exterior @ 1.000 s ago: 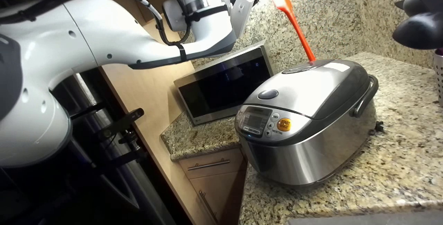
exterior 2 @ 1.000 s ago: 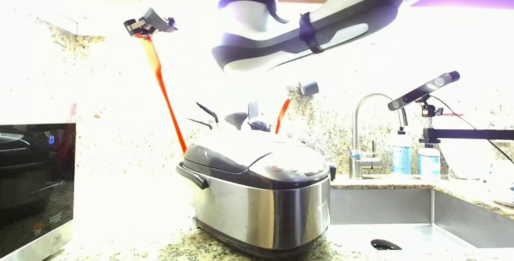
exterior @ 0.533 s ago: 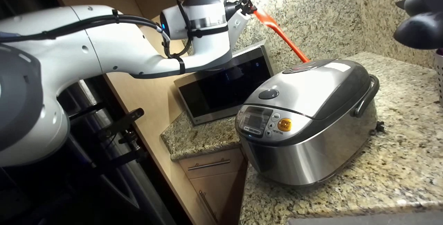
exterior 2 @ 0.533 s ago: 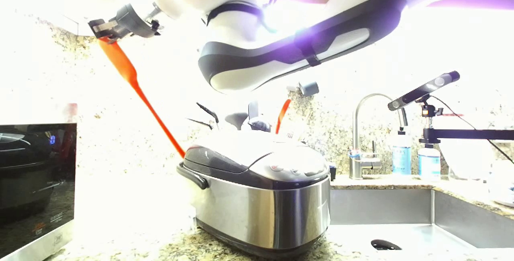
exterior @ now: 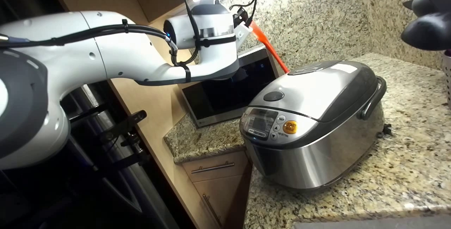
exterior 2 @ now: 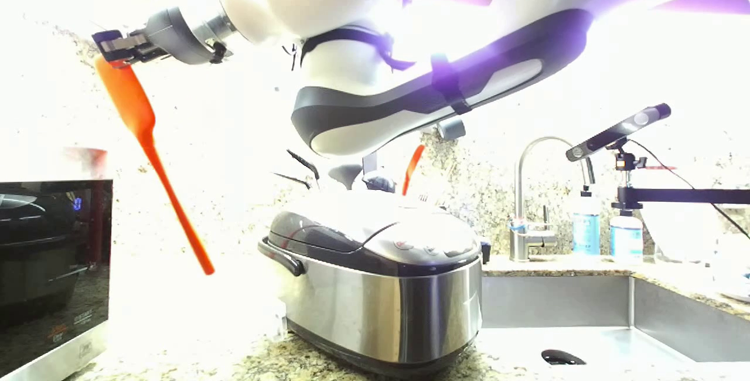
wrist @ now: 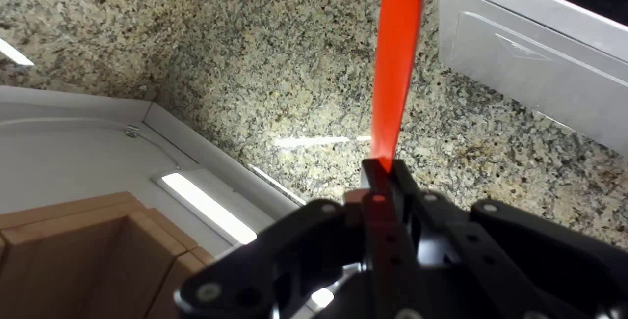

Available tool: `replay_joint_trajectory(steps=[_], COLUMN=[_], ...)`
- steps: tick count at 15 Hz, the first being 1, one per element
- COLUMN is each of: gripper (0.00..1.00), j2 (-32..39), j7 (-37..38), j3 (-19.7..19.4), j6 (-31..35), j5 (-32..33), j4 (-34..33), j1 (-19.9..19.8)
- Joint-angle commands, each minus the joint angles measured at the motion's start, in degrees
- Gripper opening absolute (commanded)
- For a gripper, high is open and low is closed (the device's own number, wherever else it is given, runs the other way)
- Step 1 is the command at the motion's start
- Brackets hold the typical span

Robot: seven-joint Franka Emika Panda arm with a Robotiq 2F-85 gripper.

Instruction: Pick up an orange ladle and put it on the counter top

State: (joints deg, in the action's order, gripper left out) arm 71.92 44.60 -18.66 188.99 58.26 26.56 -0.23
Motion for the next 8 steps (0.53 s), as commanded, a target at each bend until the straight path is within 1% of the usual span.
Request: replay_joint_trajectory(steps=[1,5,8], gripper=[0.02,0.02,0.02], j2=[-2.4,-3.2,-4.5], j7=[4.3,7.5,10.0], j3=[-1.4,-2.4,-3.7], j6=[1.1,0.1,-1.0], j5=[3.4,5.9,8.3], j4=[2.8,4.8,8.0], j1=[0.4,0.5,1.0])
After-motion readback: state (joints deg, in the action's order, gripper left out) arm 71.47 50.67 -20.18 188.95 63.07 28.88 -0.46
